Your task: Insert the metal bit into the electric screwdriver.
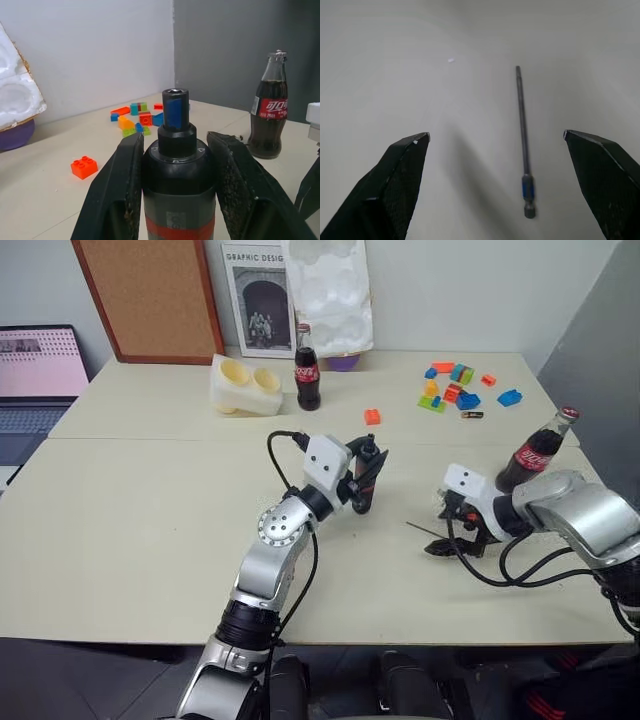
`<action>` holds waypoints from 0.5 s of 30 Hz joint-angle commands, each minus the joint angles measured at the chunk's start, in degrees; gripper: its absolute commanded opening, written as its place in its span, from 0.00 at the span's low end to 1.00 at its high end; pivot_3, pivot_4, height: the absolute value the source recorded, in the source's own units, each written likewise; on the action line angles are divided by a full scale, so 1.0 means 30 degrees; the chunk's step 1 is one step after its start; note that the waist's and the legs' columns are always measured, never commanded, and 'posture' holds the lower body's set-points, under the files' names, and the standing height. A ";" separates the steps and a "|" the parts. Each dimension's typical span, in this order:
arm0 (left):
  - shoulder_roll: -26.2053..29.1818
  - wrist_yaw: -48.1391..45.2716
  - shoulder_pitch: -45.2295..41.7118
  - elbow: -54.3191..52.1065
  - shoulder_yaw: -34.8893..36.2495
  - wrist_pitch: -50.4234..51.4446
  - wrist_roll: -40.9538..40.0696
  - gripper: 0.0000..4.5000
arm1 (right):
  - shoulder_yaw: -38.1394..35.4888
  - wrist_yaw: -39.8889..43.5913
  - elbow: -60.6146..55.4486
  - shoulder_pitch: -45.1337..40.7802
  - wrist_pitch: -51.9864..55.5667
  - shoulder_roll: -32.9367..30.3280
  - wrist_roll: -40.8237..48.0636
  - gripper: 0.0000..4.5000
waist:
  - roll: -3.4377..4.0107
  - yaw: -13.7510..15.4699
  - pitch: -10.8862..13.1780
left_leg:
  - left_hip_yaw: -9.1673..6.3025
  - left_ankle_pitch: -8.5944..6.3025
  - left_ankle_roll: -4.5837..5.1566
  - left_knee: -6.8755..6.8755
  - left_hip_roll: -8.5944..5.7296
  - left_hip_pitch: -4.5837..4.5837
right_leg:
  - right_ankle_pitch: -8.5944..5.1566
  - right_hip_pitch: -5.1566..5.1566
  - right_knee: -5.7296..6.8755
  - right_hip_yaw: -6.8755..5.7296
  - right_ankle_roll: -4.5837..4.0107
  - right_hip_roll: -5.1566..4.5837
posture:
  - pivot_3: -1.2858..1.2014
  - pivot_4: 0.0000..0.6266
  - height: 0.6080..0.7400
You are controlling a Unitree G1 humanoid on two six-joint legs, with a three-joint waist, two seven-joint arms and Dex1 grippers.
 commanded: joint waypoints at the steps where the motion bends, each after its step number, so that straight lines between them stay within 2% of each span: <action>1: -0.0119 0.0143 0.0089 0.0342 -0.0271 0.0035 0.0156 0.36 | 0.0558 0.0322 -0.0050 -0.0814 0.0134 -0.0135 -0.0691 1.00 | 0.0001 -0.0016 -0.0001 | -0.0002 0.0000 0.0000 -0.0003 0.0003 0.0003 | 0.0000 -0.0002 0.0000 -0.0004 -0.0001 0.0003 | 0.52 0.24 1.00; 3: -0.0141 0.0177 0.0139 0.0405 -0.0302 -0.0058 0.0213 0.36 | 0.0754 0.0541 0.0101 -0.0980 0.0276 0.0047 -0.0708 1.00 | 0.0002 -0.0015 0.0000 | -0.0007 0.0000 0.0000 -0.0007 0.0005 0.0001 | 0.0000 -0.0006 0.0001 -0.0010 0.0000 0.0005 | 0.52 0.24 1.00; 6: -0.0048 0.0155 0.0098 0.0592 -0.0260 -0.0198 0.0257 0.36 | 0.1603 0.0862 0.0747 -0.1445 -0.0105 0.0421 -0.1338 0.91 | 0.0002 -0.0023 0.0000 | -0.0008 0.0000 0.0000 -0.0009 0.0005 0.0000 | -0.0001 -0.0006 -0.0002 -0.0011 0.0001 0.0006 | 0.52 0.24 1.00; 15: 0.0189 0.0134 -0.0092 0.1003 -0.0162 -0.0321 0.0281 0.36 | 0.3593 0.2162 0.1844 -0.2411 -0.0623 0.0636 -0.2790 0.42 | 0.0003 -0.0052 0.0000 | -0.0009 -0.0001 -0.0001 -0.0009 0.0002 0.0001 | -0.0001 -0.0006 -0.0005 -0.0013 0.0002 0.0004 | 0.52 0.24 1.00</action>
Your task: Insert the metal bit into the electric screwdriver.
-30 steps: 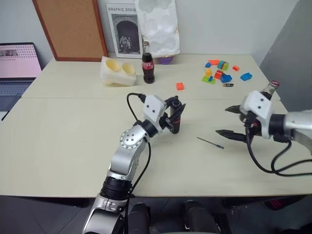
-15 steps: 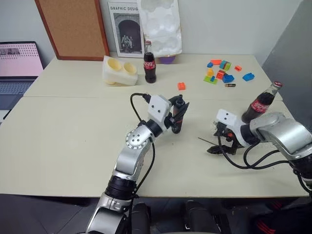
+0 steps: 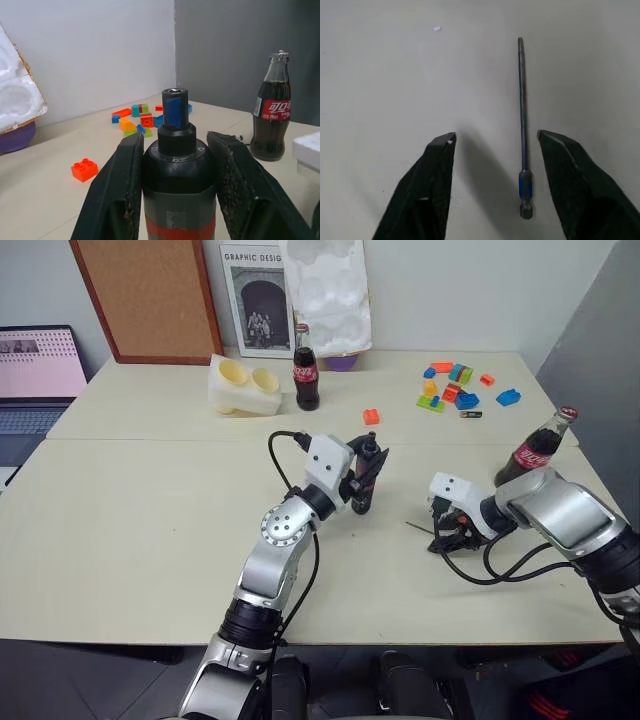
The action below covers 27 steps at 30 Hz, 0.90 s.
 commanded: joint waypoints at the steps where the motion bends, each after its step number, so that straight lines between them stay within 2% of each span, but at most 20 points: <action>1: 0.0150 -0.0083 0.0117 0.0443 -0.0146 0.0211 0.0176 0.36 | 0.0485 0.0587 0.0250 -0.0662 -0.0557 0.0018 -0.0889 0.35 | 0.0000 -0.0003 0.0000 | -0.0002 0.0000 0.0000 0.0000 0.0001 0.0000 | 0.0000 0.0000 0.0000 -0.0005 0.0000 0.0000 | 0.52 0.24 1.00; 5: 0.0208 -0.0023 0.0121 0.0474 -0.0150 0.0209 0.0180 0.36 | 0.0341 0.0588 0.0536 -0.0587 -0.0596 0.0550 -0.1225 0.12 | 0.0000 -0.0006 -0.0001 | -0.0007 0.0000 -0.0001 -0.0005 0.0003 0.0002 | 0.0000 0.0000 0.0000 -0.0009 0.0000 0.0001 | 0.52 0.24 1.00; 8: 0.0255 0.0002 0.0177 0.0348 -0.0171 0.0249 0.0196 0.36 | 0.0192 0.0643 0.0503 -0.0427 -0.0706 0.0575 -0.1432 0.01 | 0.0001 -0.0007 -0.0001 | -0.0007 0.0000 -0.0001 -0.0004 0.0002 0.0003 | 0.0000 0.0002 0.0000 -0.0009 0.0001 0.0001 | 0.52 0.24 1.00; 13: 0.0274 0.0252 0.0064 0.0389 -0.0019 0.0515 0.0209 0.36 | -0.0659 0.0545 0.0459 -0.0008 -0.0315 0.0520 -0.1254 0.00 | 0.0001 -0.0006 -0.0001 | -0.0010 0.0000 -0.0001 -0.0003 0.0001 0.0003 | 0.0001 0.0004 0.0000 -0.0010 0.0001 0.0000 | 0.52 0.24 1.00; 17: 0.0573 -0.0006 -0.0075 0.0121 -0.0011 0.0809 0.0162 0.36 | -0.2252 0.0256 0.0276 0.0149 0.0429 0.0797 -0.0529 0.00 | 0.0000 -0.0005 0.0000 | -0.0010 0.0000 -0.0001 -0.0004 0.0001 0.0000 | 0.0001 0.0002 0.0000 -0.0010 0.0001 0.0000 | 0.52 0.24 1.00; 27: 0.1292 -0.1204 -0.0021 -0.3040 0.1160 0.2879 -0.2457 0.36 | -1.1291 -0.2559 -0.4207 0.3844 0.1575 0.1908 0.2928 0.00 | -0.0004 -0.0014 0.0006 | -0.0019 -0.0001 -0.0001 -0.0046 0.0002 -0.0035 | -0.0003 -0.0032 -0.0021 -0.0020 0.0004 0.0002 | 0.52 0.24 1.00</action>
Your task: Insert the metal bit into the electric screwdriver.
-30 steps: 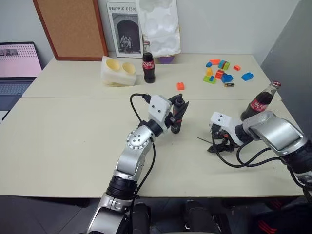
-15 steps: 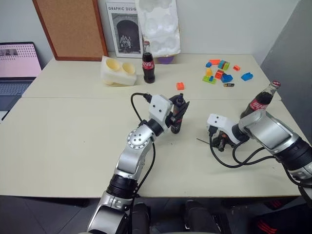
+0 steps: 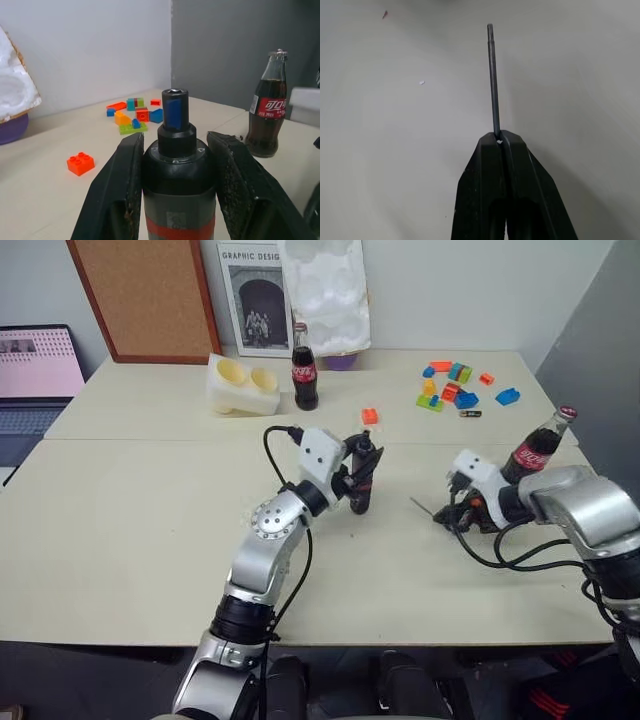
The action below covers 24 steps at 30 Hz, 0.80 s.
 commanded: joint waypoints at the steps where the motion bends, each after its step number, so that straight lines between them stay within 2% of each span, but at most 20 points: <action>1: 0.0261 -0.0361 0.0152 -0.1860 0.0578 0.0618 -0.1054 0.36 | -0.4029 -0.1463 -0.2795 0.0734 0.0185 0.1025 0.1570 0.00 | 0.0000 -0.0042 0.0001 | 0.0004 0.0000 0.0000 -0.0015 0.0000 -0.0002 | 0.0000 -0.0014 -0.0002 0.0004 0.0000 0.0000 | 0.52 0.24 1.00; 5: 0.0657 -0.0394 0.0373 -0.2993 0.0708 0.1408 -0.1424 0.36 | -0.6567 -0.3443 -0.4329 0.0707 -0.0044 0.2736 0.2348 0.00 | 0.0003 -0.0060 0.0003 | 0.0023 0.0004 -0.0001 -0.0050 0.0008 -0.0072 | 0.0001 -0.0141 0.0032 0.0029 0.0001 0.0012 | 0.52 0.24 1.00; 9: 0.0893 -0.0467 0.0390 -0.4215 0.0727 0.2405 -0.2113 0.36 | -0.7791 -0.4520 -0.5303 0.0540 -0.0520 0.3809 0.3247 0.00 | 0.0008 -0.0023 0.0006 | 0.0006 0.0005 -0.0002 -0.0050 0.0008 -0.0122 | 0.0002 -0.0167 0.0017 0.0013 0.0000 0.0017 | 0.52 0.24 1.00; 13: 0.1253 -0.0722 0.0785 -0.4457 0.0470 0.1788 -0.1777 0.36 | -0.9048 -0.5860 -0.5985 -0.0284 -0.1740 0.5763 0.4530 0.00 | 0.0015 -0.0038 0.0010 | 0.0012 0.0004 -0.0001 -0.0050 0.0004 -0.0137 | 0.0003 -0.0179 0.0001 0.0021 0.0000 0.0012 | 0.52 0.24 1.00; 18: 0.1174 -0.0010 0.1645 -0.3825 -0.0102 0.0527 -0.0375 0.36 | -0.8809 -0.7518 -0.6411 -0.1082 -0.3338 0.7681 0.5123 0.00 | 0.0019 -0.0048 0.0010 | 0.0005 0.0005 0.0000 -0.0061 0.0016 -0.0132 | 0.0002 -0.0180 0.0007 0.0010 -0.0004 0.0021 | 0.52 0.24 1.00; 22: 0.0969 0.0441 0.1869 -0.3366 -0.0467 -0.0191 0.0431 0.36 | -0.8326 -0.8193 -0.6465 -0.1113 -0.4350 0.8420 0.5444 0.00 | 0.0019 -0.0007 0.0010 | 0.0007 0.0005 -0.0001 -0.0062 0.0010 -0.0133 | 0.0004 -0.0180 0.0007 0.0015 -0.0006 0.0015 | 0.52 0.24 1.00; 24: 0.0476 0.1095 0.2003 -0.3168 -0.0677 -0.0489 0.0859 0.36 | -0.7807 -0.8503 -0.6560 -0.0915 -0.5435 0.9814 0.5904 0.00 | 0.0021 -0.0012 0.0008 | 0.0009 0.0005 0.0000 -0.0062 0.0009 -0.0134 | 0.0004 -0.0180 0.0005 0.0015 -0.0007 0.0014 | 0.52 0.24 1.00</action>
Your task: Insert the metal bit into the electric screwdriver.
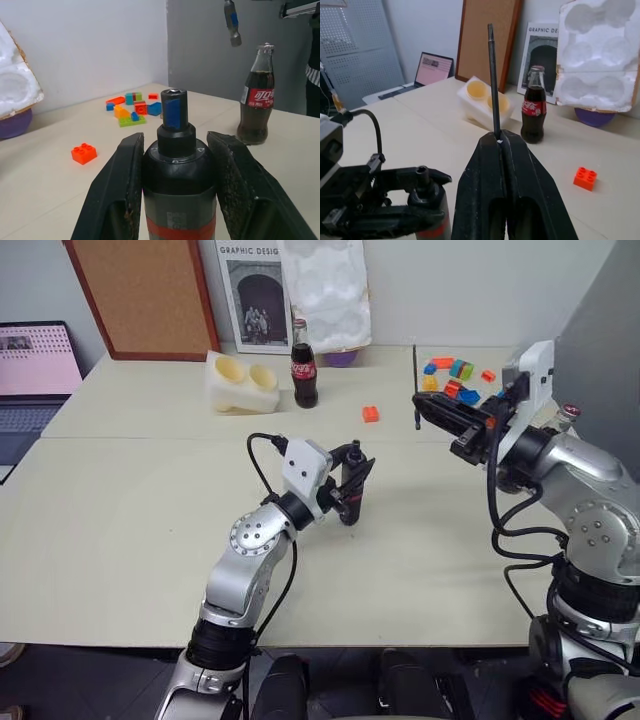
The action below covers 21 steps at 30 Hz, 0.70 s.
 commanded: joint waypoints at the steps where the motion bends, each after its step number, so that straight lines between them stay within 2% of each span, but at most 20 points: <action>1: -0.0702 0.1087 0.0147 -0.0025 -0.0462 -0.1026 0.0903 0.36 | 0.0351 -0.0557 -0.0783 -0.0160 -0.2392 0.2439 0.1521 0.00 | 0.0003 -0.0006 -0.0002 | 0.0000 0.0000 0.0000 0.0000 0.0002 0.0001 | 0.0000 0.0000 0.0001 0.0000 0.0000 0.0001 | 0.52 0.24 1.00; 8: -0.0997 0.1346 0.0384 0.0041 -0.0527 -0.1033 0.1143 0.36 | 0.1685 -0.1132 -0.0499 0.0600 -0.4240 0.3780 0.1597 0.00 | 0.0019 -0.0006 -0.0007 | -0.0007 0.0001 0.0000 -0.0014 0.0015 0.0016 | -0.0001 0.0001 0.0021 -0.0005 -0.0002 0.0012 | 0.52 0.24 1.00; 21: -0.1054 0.1777 0.0541 -0.0228 -0.0684 -0.0944 0.1495 0.36 | 0.4734 -0.2226 0.0312 0.2330 -0.8908 0.4609 -0.1667 0.00 | 0.0020 -0.0037 -0.0008 | -0.0003 0.0001 0.0000 -0.0013 0.0013 0.0025 | -0.0001 0.0003 0.0021 0.0003 -0.0004 0.0011 | 0.52 0.24 1.00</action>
